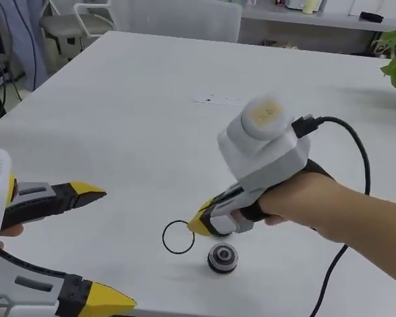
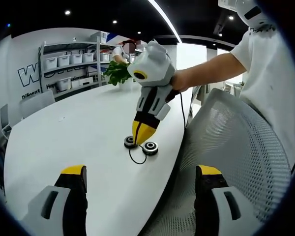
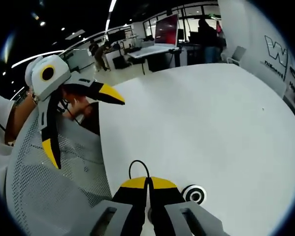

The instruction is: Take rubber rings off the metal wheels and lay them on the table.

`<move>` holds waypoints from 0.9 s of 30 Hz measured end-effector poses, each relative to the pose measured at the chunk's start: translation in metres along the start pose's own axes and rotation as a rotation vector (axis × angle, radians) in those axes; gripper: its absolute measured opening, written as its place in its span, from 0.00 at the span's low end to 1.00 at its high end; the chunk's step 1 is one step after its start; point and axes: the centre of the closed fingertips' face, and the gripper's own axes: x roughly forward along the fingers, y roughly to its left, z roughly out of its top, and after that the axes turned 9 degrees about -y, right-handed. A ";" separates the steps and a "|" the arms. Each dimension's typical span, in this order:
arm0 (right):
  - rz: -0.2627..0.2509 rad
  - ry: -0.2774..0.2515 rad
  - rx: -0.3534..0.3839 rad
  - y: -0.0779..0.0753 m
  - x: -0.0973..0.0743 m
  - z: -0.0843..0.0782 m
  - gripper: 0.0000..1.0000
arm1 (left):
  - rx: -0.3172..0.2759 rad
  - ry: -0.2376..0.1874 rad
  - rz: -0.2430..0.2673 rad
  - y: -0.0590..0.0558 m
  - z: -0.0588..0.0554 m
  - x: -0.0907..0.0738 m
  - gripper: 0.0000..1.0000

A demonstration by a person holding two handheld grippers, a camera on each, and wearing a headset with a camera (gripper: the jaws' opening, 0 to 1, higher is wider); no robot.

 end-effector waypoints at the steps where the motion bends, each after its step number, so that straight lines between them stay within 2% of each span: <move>1: -0.004 0.002 0.007 -0.001 0.002 -0.001 0.00 | 0.001 0.000 -0.002 0.000 0.000 0.000 0.90; 14: -0.038 0.000 0.109 -0.011 0.024 -0.011 0.00 | -0.001 -0.004 -0.002 -0.002 0.002 -0.001 0.90; 20: -0.035 0.017 0.137 -0.008 0.030 -0.019 0.00 | -0.003 -0.009 0.007 -0.001 0.003 -0.002 0.90; 27: -0.035 0.027 0.135 -0.007 0.031 -0.024 0.02 | -0.001 -0.012 0.009 0.000 0.003 -0.001 0.90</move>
